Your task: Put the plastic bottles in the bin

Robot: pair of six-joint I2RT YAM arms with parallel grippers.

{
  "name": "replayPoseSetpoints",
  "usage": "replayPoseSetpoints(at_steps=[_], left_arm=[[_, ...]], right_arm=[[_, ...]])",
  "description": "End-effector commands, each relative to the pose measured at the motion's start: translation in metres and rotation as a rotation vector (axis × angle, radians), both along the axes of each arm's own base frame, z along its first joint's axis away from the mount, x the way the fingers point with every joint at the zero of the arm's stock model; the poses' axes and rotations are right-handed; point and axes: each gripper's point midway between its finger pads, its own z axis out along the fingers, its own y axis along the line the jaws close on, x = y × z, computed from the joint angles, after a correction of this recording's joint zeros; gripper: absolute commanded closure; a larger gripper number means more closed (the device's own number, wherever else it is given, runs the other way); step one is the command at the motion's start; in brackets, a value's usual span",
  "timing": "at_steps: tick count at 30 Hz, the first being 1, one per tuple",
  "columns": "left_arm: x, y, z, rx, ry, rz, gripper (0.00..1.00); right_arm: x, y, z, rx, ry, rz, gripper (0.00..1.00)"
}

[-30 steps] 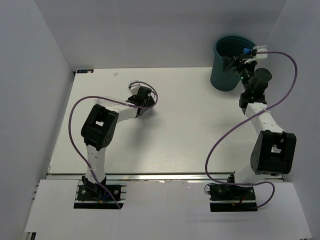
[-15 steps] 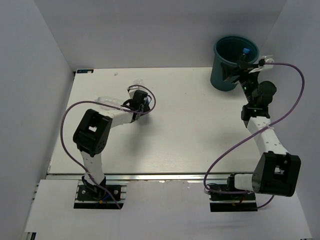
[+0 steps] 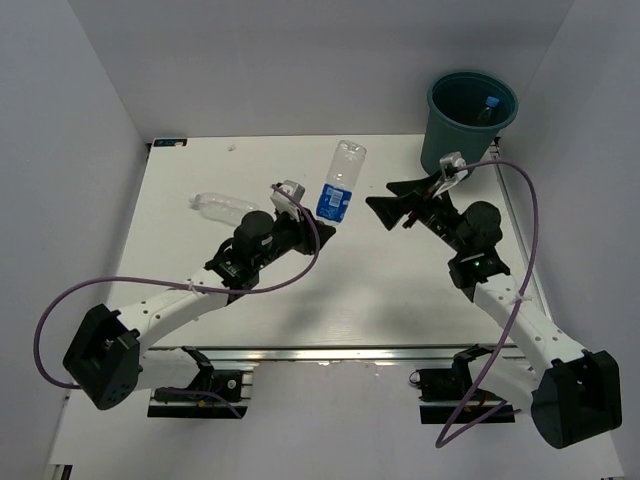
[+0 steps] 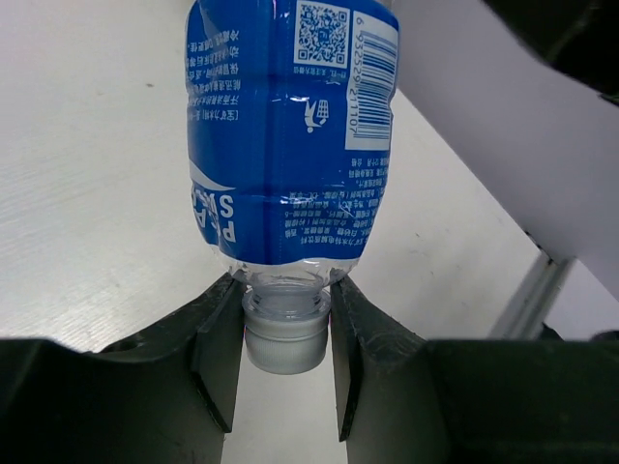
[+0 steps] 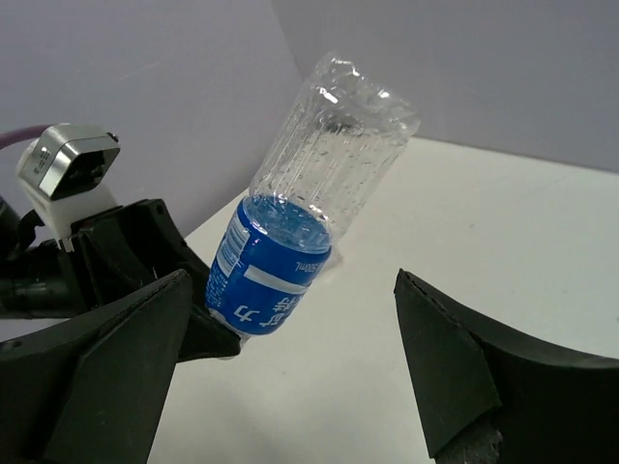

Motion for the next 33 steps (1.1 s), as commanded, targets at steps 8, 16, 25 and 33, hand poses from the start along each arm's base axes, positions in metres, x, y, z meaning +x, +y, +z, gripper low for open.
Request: replayPoseSetpoints(at_steps=[8,16,25,33], left_arm=[[-0.058,-0.027,0.025,-0.113,-0.066,-0.243,1.00],[-0.080,-0.037,0.028,-0.133,-0.079,-0.310,1.00],[-0.072,-0.034,0.020,-0.081,-0.073,-0.259,1.00],[-0.063,-0.027,0.016,-0.050,-0.064,-0.196,1.00]], right_arm=[[-0.024,0.029,-0.006,0.041,0.053,0.095,0.11],[-0.023,0.046,-0.008,0.075,0.083,0.146,0.10],[-0.016,0.057,-0.001,0.096,0.125,0.132,0.29],[-0.003,0.041,-0.013,0.118,0.185,-0.002,0.73]])
